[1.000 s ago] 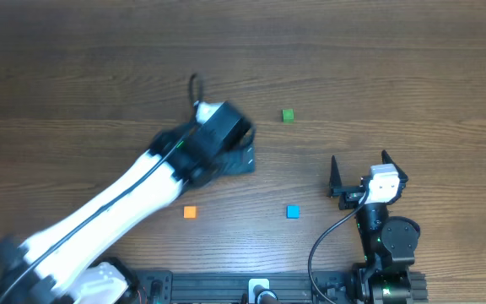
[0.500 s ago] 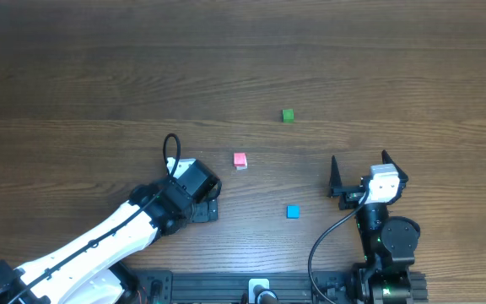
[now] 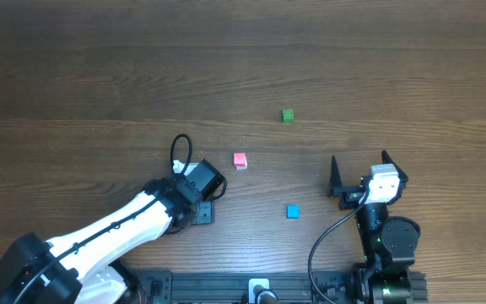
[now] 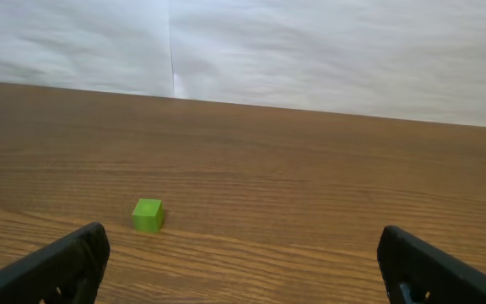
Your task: Stack Cubes
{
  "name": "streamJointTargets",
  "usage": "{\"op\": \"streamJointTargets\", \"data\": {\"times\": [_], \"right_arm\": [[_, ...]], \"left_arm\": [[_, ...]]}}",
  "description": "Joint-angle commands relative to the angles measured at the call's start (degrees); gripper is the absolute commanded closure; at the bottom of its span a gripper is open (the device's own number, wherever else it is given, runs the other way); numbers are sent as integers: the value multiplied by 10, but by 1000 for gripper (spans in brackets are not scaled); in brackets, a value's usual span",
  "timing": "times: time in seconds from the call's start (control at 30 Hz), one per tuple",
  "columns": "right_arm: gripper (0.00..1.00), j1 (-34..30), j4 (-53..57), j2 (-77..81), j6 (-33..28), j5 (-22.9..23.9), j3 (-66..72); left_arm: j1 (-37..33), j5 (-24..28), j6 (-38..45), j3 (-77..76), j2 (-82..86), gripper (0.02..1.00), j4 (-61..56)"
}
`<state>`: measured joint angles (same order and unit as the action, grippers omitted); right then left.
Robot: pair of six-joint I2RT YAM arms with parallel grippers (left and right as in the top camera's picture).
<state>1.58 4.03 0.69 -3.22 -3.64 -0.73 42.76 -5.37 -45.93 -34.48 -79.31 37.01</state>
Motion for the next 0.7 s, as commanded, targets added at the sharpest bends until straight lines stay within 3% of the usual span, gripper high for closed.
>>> {"op": "streamJointTargets", "data": {"times": [0.03,0.3,0.33,0.5,0.7], "right_arm": [[9,2,0,-4,-3,5,4],[9,2,0,-4,-3,5,4],[7,2,0,-4,-3,5,4],[7,2,0,-4,-3,5,4],[7,2,0,-4,-3,5,4]], "left_arm": [[-3,4,0,5,-3,476,5],[-3,4,0,5,-3,687,5],[-3,4,0,5,-3,757,5],[-3,4,0,5,-3,912,5],[-3,3,0,-28,-3,978,22]]}}
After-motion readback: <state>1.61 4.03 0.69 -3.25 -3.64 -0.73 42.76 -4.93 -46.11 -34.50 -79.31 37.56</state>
